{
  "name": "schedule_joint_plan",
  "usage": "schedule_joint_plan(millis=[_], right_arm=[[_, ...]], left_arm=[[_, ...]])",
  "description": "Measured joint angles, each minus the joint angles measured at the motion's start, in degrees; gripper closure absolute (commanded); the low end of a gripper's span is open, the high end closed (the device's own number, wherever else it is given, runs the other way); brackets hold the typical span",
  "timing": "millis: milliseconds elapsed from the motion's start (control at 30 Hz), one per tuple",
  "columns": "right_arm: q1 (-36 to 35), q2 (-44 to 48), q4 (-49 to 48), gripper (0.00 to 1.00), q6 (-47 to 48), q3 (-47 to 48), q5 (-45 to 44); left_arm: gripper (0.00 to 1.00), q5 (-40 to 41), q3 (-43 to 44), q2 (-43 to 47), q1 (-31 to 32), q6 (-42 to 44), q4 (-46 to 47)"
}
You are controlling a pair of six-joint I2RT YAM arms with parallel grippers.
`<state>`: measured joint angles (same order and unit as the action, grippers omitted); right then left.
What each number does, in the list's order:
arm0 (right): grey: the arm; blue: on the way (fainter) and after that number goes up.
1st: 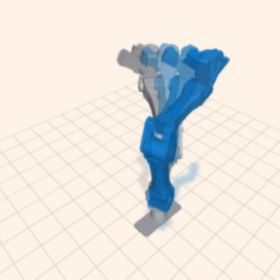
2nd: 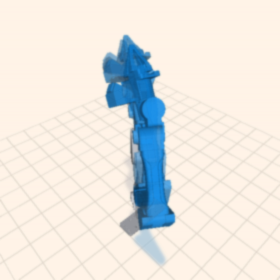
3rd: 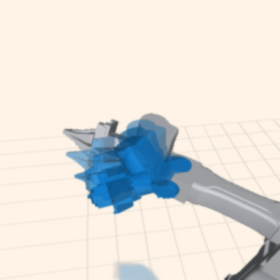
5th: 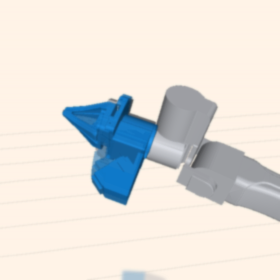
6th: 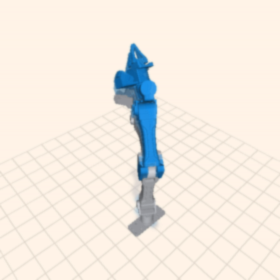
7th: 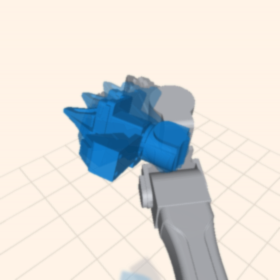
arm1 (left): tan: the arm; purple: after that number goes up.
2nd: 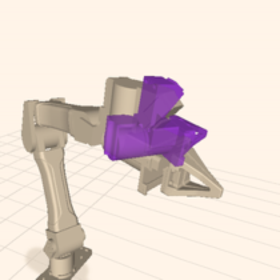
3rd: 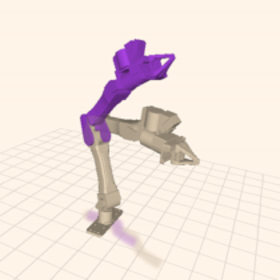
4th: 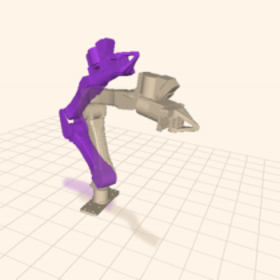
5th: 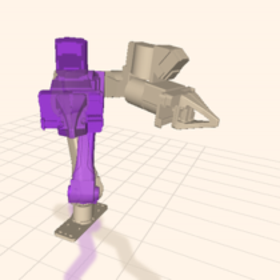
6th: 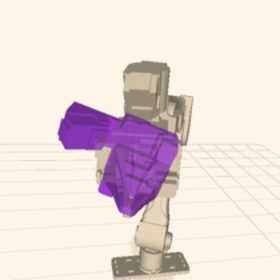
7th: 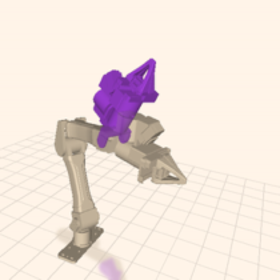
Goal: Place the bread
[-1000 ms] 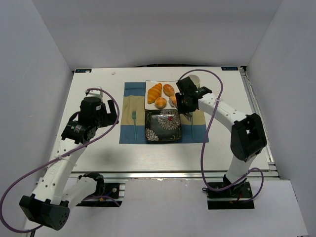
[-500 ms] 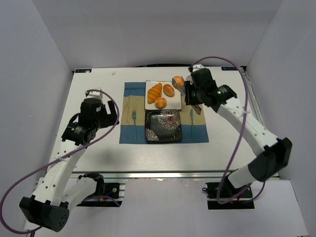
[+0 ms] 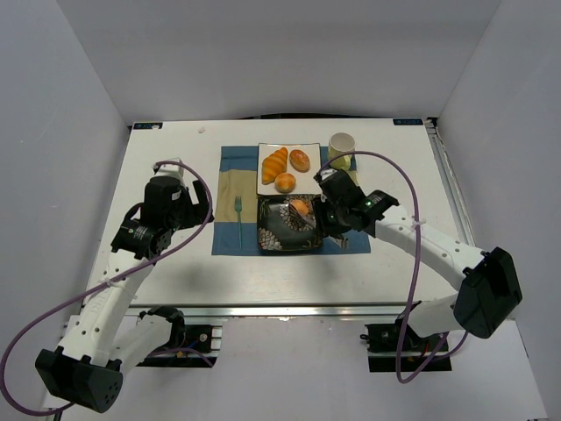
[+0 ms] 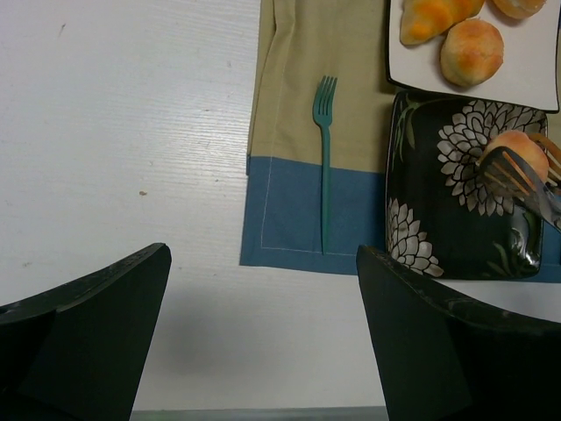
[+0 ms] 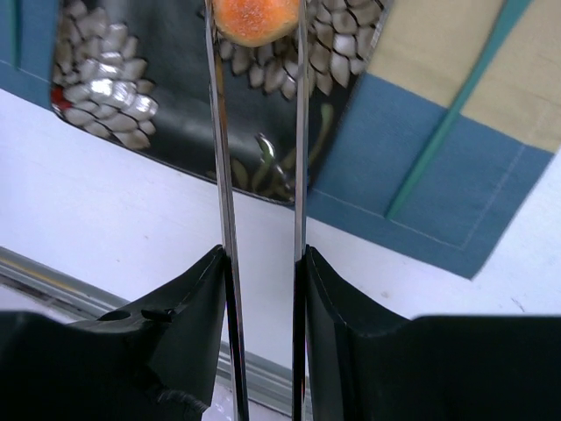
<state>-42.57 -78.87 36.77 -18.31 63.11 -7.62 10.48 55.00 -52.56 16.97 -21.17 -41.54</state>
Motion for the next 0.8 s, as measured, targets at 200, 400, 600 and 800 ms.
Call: schedule_joint_plan(millis=[200, 400, 600, 800], right_arm=[[-1.8, -1.7, -3.9, 0.59, -1.2, 0.0, 0.5], [-2.8, -2.8, -4.3, 0.59, -2.2, -0.2, -2.8], [-2.8, -3.6, -4.0, 0.59, -2.3, -0.2, -5.9], [-2.8, -3.8, -4.3, 0.55, -2.4, -0.2, -2.8]], left_arm=[[0.02, -0.1, -0.3, 0.0, 0.0, -0.1, 0.0], [0.02, -0.1, -0.3, 0.1, 0.0, -0.1, 0.0], [0.02, -0.1, -0.3, 0.2, 0.0, -0.1, 0.0], [0.02, -0.1, -0.4, 0.2, 0.0, -0.1, 0.0]])
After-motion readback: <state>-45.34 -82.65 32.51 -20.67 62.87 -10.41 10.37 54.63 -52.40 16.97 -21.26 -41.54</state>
